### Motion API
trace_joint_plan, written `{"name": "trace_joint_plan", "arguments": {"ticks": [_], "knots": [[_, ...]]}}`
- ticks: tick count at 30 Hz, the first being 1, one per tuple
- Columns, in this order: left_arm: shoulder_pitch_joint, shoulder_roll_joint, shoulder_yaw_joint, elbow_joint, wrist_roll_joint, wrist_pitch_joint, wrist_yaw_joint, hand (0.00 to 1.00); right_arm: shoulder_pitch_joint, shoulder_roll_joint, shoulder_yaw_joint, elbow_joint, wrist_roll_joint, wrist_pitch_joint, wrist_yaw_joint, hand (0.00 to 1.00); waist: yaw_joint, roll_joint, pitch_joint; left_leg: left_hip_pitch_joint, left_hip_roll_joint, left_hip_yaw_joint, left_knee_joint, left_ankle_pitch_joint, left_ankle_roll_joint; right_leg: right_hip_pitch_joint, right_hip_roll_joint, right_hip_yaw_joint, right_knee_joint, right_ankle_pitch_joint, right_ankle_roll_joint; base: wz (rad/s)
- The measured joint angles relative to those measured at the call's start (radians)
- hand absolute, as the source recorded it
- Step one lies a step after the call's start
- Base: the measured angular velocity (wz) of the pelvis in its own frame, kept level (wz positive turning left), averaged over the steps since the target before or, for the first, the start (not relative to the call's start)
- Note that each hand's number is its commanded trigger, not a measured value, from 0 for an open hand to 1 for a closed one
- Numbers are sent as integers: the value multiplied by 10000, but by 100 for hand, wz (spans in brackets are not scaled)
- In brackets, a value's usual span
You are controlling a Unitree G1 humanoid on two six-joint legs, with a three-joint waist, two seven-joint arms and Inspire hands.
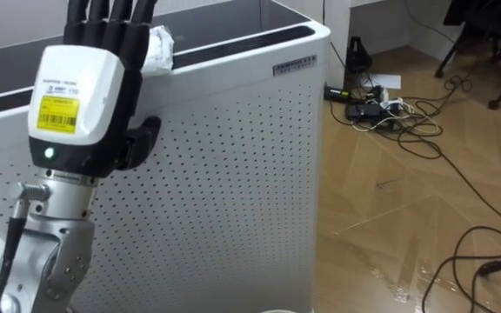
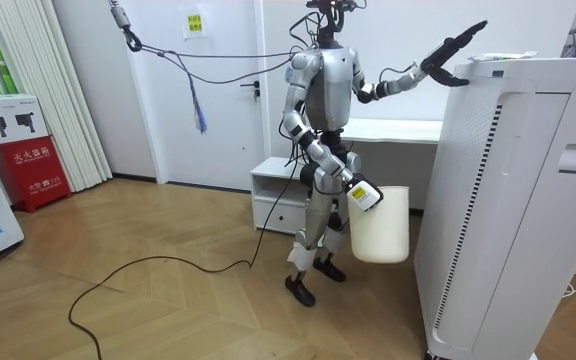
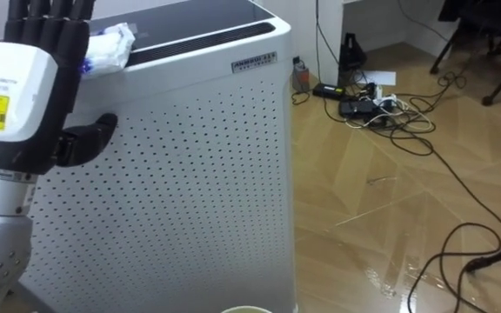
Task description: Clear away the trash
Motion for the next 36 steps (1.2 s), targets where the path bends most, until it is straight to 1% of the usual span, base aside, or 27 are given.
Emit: {"name": "trace_joint_plan", "arguments": {"ticks": [4, 6, 8, 12, 15, 16, 17, 20, 21, 22, 23, 24, 26, 27, 28, 29, 30, 31, 32, 34, 35, 36], "knots": [[-2, 8, 1, 187, -85, -6, -136, 0, -1, -161, 2, -1, 0, 6, 68, 100, 26, 49, 3, 83, 6, 3, -9, 1, -1, 70, 6, 4, -2, -1, 0, 0], [-2, 85, 2, 398, -134, -52, -225, 0, -1, -190, -14, -10, 0, 9, 38, 100, 34, 53, 6, 125, 12, 34, -29, 6, -8, 94, 12, 29, 1, 0, 0, -5], [-3, 232, 5, 546, -311, -73, -523, 0, -1, -196, -81, -128, -146, 100, 17, 100, 48, 53, 8, 116, 32, 50, -75, 21, -25, 64, 25, 41, 27, 11, -17, -4], [-14, 383, 9, 710, -312, -73, -1030, 0, 0, -197, -140, -328, -330, 202, 44, 100, 18, 65, 8, 23, 61, 11, -75, 45, -56, 35, 69, 30, 29, 39, -49, 1], [-15, 468, 18, 735, -318, -73, -1430, 0, -1, -194, -340, -516, -327, 390, 148, 100, 27, 87, 3, -71, 105, 11, 18, 72, -99, -60, 116, 18, 26, 68, -97, 1], [-15, 569, 21, 777, -347, -73, -1586, 0, -1, -187, -366, -541, -328, 390, 175, 100, 35, 92, 5, -91, 131, 16, 30, 88, -123, -101, 140, 27, 30, 82, -119, 0], [-15, 675, 21, 840, -492, -74, -1713, 0, -2, -200, -388, -578, -344, 391, 214, 100, 34, 130, 7, -135, 156, 16, 46, 98, -140, -145, 161, 24, 30, 93, -137, 0], [-25, 735, 101, 993, -683, -72, -2130, 0, 0, -275, -393, -655, -465, 402, 216, 100, 26, 264, 28, -172, 179, 17, 21, 142, -180, -214, 183, 29, 54, 110, -166, 0], [-31, 738, 124, 1013, -690, -72, -2218, 23, 0, -280, -393, -655, -517, 413, 224, 100, 23, 255, 35, -173, 180, 17, -1, 159, -184, -227, 184, 32, 65, 110, -167, 0], [-119, 738, 145, 1079, -692, -72, -2394, 56, 2, -288, -406, -655, -601, 443, 238, 100, 4, 333, 2, -186, 185, 19, 3, 173, -195, -259, 188, 39, 104, 111, -169, 0], [-242, 745, 148, 1176, -692, -72, -2585, 84, 4, -294, -406, -655, -665, 514, 241, 100, 5, 303, 27, -213, 193, 19, 3, 194, -197, -320, 186, 38, 187, 108, -172, 0], [-297, 759, 150, 1215, -697, -72, -2681, 100, 4, -293, -406, -655, -714, 538, 240, 100, 9, 340, 5, -227, 193, 23, 6, 207, -199, -337, 185, 41, 192, 108, -172, 0], [-524, 780, 151, 1380, -886, -73, -2928, 100, 8, -292, -409, -655, -767, 618, 230, 100, 5, 331, 23, -258, 187, 24, -6, 255, -203, -392, 178, 44, 235, 112, -179, 0], [-623, 828, 153, 1450, -968, -72, -3049, 100, 12, -293, -410, -655, -770, 637, 227, 100, 23, 360, 9, -265, 183, 21, -15, 273, -206, -414, 176, 70, 280, 112, -183, -4], [-710, 890, 182, 1506, -1100, -72, -3146, 100, 11, -294, -413, -656, -770, 686, 227, 100, 10, 320, 37, -269, 181, 40, -34, 274, -205, -454, 175, 134, 347, 97, -202, -9], [-837, 968, 273, 1517, -1323, -71, -3181, 100, 11, -297, -413, -657, -765, 737, 230, 100, 11, 376, 0, -340, 175, 59, -14, 274, -205, -492, 184, 177, 350, 91, -204, -9], [-941, 1021, 342, 1555, -1466, -71, -3218, 100, 12, -297, -413, -665, -766, 766, 235, 100, 8, 366, 6, -380, 166, 70, -4, 279, -209, -518, 184, 176, 354, 91, -204, -4], [-1218, 1063, 477, 1630, -1723, -71, -3377, 100, 11, -305, -417, -676, -766, 827, 245, 100, -29, 357, 17, -396, 166, 74, -16, 312, -201, -538, 178, 183, 361, 91, -204, 0], [-1403, 1093, 556, 1740, -1904, -71, -3614, 100, 12, -326, -417, -676, -767, 872, 254, 100, -32, 390, -2, -373, 166, 101, -39, 328, -195, -540, 174, 214, 370, 91, -204, 0], [-1410, 1133, 619, 1743, -2082, -71, -3696, 100, 12, -352, -418, -676, -766, 984, 257, 100, -5, 442, -24, -268, 171, 186, -95, 331, -194, -520, 173, 271, 394, 90, -202, -10], [-1412, 1142, 692, 1768, -2190, -71, -3753, 100, 9, -356, -419, -677, -768, 1045, 261, 100, -3, 492, -54, -229, 172, 211, -128, 331, -193, -511, 166, 276, 414, 78, -205, -9], [-1412, 1141, 738, 1776, -2248, -70, -3750, 100, 7, -362, -419, -677, -768, 1058, 261, 100, -7, 511, -57, -212, 172, 223, -147, 336, -194, -515, 158, 279, 442, 60, -206, -4]]}}
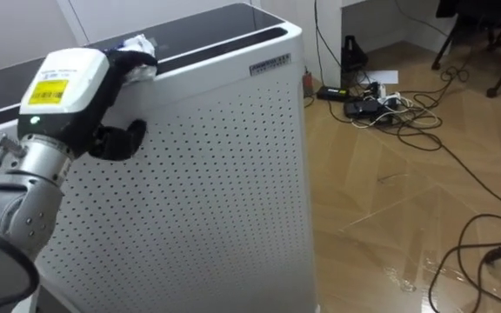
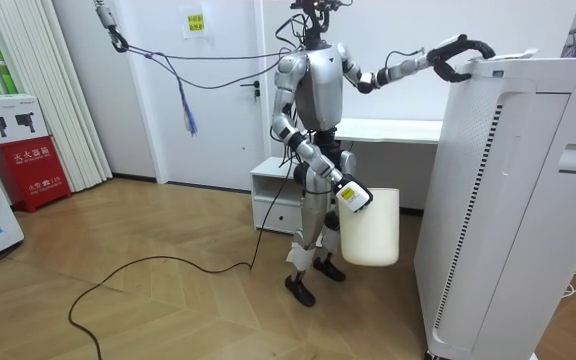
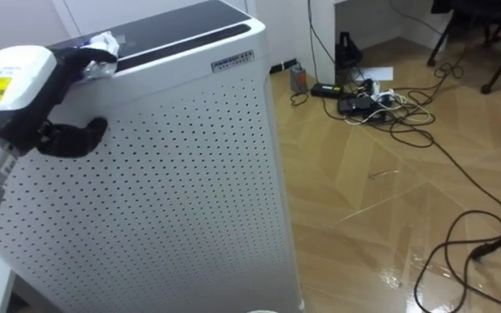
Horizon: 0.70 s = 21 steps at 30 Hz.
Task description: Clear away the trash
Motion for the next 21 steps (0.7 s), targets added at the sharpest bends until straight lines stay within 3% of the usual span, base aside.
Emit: {"name": "trace_joint_plan", "arguments": {"ticks": [11, 17, 21], "knots": [[-275, 2, 796, 185, -215, 102, -207, 100, -24, 37, -62, -38, -25, 378, 18, 100, -47, 103, 84, 70, -20, 39, -28, 42, -68, -295, -88, -7, 641, -422, -98, 0], [-415, 1, 959, 109, -286, 107, -243, 100, -24, 53, -302, -101, -26, 429, 106, 100, -45, -18, 170, -5, -3, 38, -30, 86, -132, -367, -39, -9, 653, -448, -156, 4], [-424, 1, 958, 45, -293, 107, -243, 100, -70, 72, -360, -102, -33, 429, 105, 100, -37, -44, 181, 0, 0, 38, -28, 86, -132, -362, -27, -16, 626, -449, -161, 0]]}}
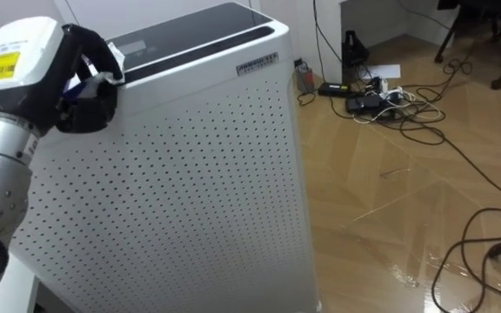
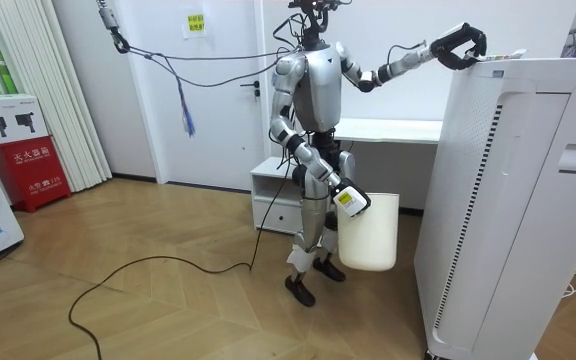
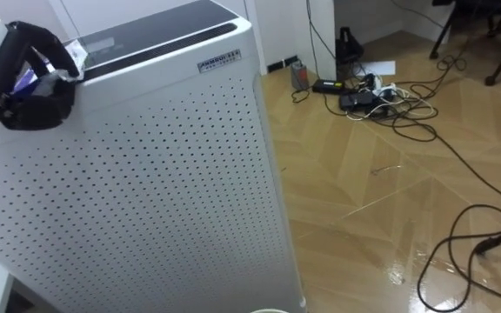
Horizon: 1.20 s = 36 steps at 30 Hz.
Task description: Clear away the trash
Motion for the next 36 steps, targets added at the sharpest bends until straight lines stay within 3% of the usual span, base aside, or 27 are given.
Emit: {"name": "trace_joint_plan", "arguments": {"ticks": [7, 10, 13, 18, 23, 25, 31, 36], "knots": [[31, 3, -37, -336, -82, 55, 62, 100, -10, 61, 17, -9, 106, -1, -100, 100, 18, -21, -3, -36, -7, 1, 2, 0, 1, 12, -5, -33, -62, 9, 3, 1], [261, 3, -40, -718, -744, 286, 308, 100, -14, 70, 16, -20, 250, -8, -282, 100, 21, 5, -58, -79, 17, -1, 2, 1, 3, 25, -15, -117, -165, 48, 4, 5], [326, -26, -32, -1086, -1614, 268, 376, 100, -11, 126, 28, -20, 337, -144, -425, 100, 9, -88, -96, -131, 24, -18, -4, 2, 5, 52, -46, -241, -191, 54, 13, 10], [498, -350, -206, -2864, -3131, 267, -103, 100, -183, 171, 303, -41, 427, -314, -444, 100, 74, -341, -135, -361, -4, -150, 19, 2, 6, 39, -70, -528, -394, 121, 42, 16], [942, -1248, -767, -4167, -4303, 114, -691, 100, -372, 296, 877, -40, 504, -322, -392, 100, 96, -354, -125, -318, -27, -202, -1, 2, 6, 140, -106, -568, -461, 139, 61, 2], [1226, -1391, -967, -4322, -4786, -110, -990, 100, -372, 461, 884, -40, 502, -322, -300, 100, 67, -358, -121, -263, -23, -212, -8, 2, 6, 229, -115, -574, -533, 140, 59, 0], [2191, -1633, -1901, -4593, -6040, -189, -2226, 100, -377, 617, 1008, -29, 625, -350, -289, 100, 48, -375, -99, -425, 8, -234, 27, 2, 6, 155, -101, -735, -533, 158, 29, 8], [2265, -1658, -2047, -4651, -6247, -351, -2451, 100, -381, 581, 1178, 42, 883, -557, -501, 100, 71, -388, -89, -748, -5, -260, 187, 2, 8, -54, -112, -828, -540, 159, 29, 7]]}}
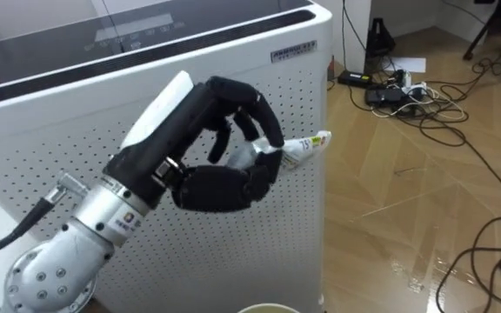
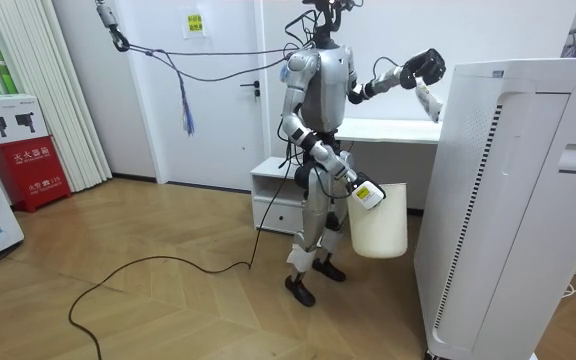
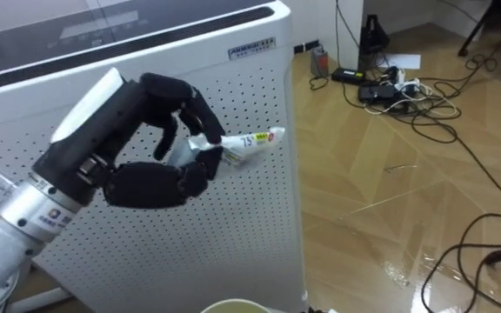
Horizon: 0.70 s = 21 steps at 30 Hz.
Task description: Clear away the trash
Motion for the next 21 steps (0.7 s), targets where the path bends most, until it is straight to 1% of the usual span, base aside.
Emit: {"name": "trace_joint_plan", "arguments": {"ticks": [2, 4, 6, 7, 9, 11, 12, 13, 14, 15, 16, 19, 21], "knots": [[97, 0, 1, 0, -178, -24, -7, 100, -1, -15, 8, 2, 47, -12, 2, 100, 4, -4, 1, -32, -1, 0, -3, 0, 0, -41, -1, -2, 6, 0, -1, 0], [311, -3, 0, 1, -380, -150, -38, 100, -4, -21, 16, 1, 52, -133, 16, 100, 14, -13, 8, -124, 1, 4, -3, 0, 0, -131, 6, -16, 18, 1, -1, 2], [437, -8, -3, 39, -379, -200, -134, 100, -29, -34, 1, 2, 49, -151, 15, 100, 1, -53, 36, -277, 10, 3, -1, 1, 1, -279, -3, -52, 60, 1, -2, 5], [550, -18, -6, 161, -374, -297, -139, 100, -95, -32, 0, 5, 44, -151, 14, 100, 5, -60, 42, -403, 12, 3, 3, 3, 3, -413, -7, -75, 101, 1, -2, 0], [791, -32, -6, 342, -359, -325, -151, 100, -255, -32, 1, 53, 43, -162, -5, 100, 3, -98, 69, -572, 13, -1, 40, 9, 10, -612, -17, -124, 177, 1, -2, 0], [832, -29, -55, 870, -342, -360, -184, 100, -507, 7, 6, 488, 44, -398, -70, 100, -25, -223, 161, -705, 2, -65, 115, 9, 11, -680, -21, -200, 165, 2, -3, 8], [833, -27, -69, 1059, -346, -369, -187, 100, -580, 8, 6, 642, 45, -451, -81, 100, -33, -240, 168, -748, -1, -61, 128, 10, 11, -714, -23, -225, 166, 5, -5, 7], [833, -30, -116, 1481, -344, -374, -186, 100, -748, -12, 6, 966, 50, -562, -107, 100, -17, -245, 171, -870, -7, -55, 157, 10, 13, -816, -34, -251, 174, 11, -8, 5], [831, -30, -212, 1963, -338, -373, -186, 100, -959, -15, 19, 1310, 51, -577, -149, 100, -15, -232, 165, -1033, -10, -48, 203, 19, 27, -948, -37, -258, 190, 20, -12, 3], [831, -29, -267, 2179, -331, -372, -186, 100, -1055, -13, 33, 1450, 52, -578, -197, 100, -12, -225, 168, -1126, -9, -64, 257, 19, 27, -1024, -33, -269, 208, 26, -16, 6], [834, -34, -433, 2518, -308, -369, -186, 100, -1183, -3, 64, 1727, 56, -662, -288, 100, -22, -221, 166, -1333, -5, -80, 363, 19, 27, -1169, -9, -284, 208, 51, -21, 9], [840, -57, -809, 3172, -325, -376, -187, 100, -1353, -20, 264, 2110, 126, -781, -511, 100, -2, -218, 168, -1657, 3, -88, 442, 19, 28, -1433, 6, -308, 214, 67, -29, 5], [865, -108, -901, 3514, -341, -376, -223, 100, -1549, -4, 380, 2412, 152, -870, -513, 100, -26, -219, 168, -1816, 17, -54, 474, 19, 28, -1605, -9, -305, 243, 70, -34, 0]]}}
